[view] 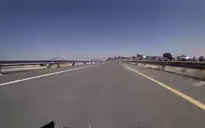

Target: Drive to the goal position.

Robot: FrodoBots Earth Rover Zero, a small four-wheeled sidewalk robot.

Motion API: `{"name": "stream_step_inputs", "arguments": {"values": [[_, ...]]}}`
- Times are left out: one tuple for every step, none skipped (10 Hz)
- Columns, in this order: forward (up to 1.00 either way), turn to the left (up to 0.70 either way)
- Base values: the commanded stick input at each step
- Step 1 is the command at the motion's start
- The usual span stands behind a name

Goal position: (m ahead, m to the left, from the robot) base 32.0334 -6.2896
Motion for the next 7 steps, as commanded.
{"name": "stream_step_inputs", "arguments": {"values": [[1.00,0.00],[1.00,0.00],[1.00,0.00],[1.00,0.00],[1.00,0.00],[1.00,0.00],[1.00,0.00]]}}
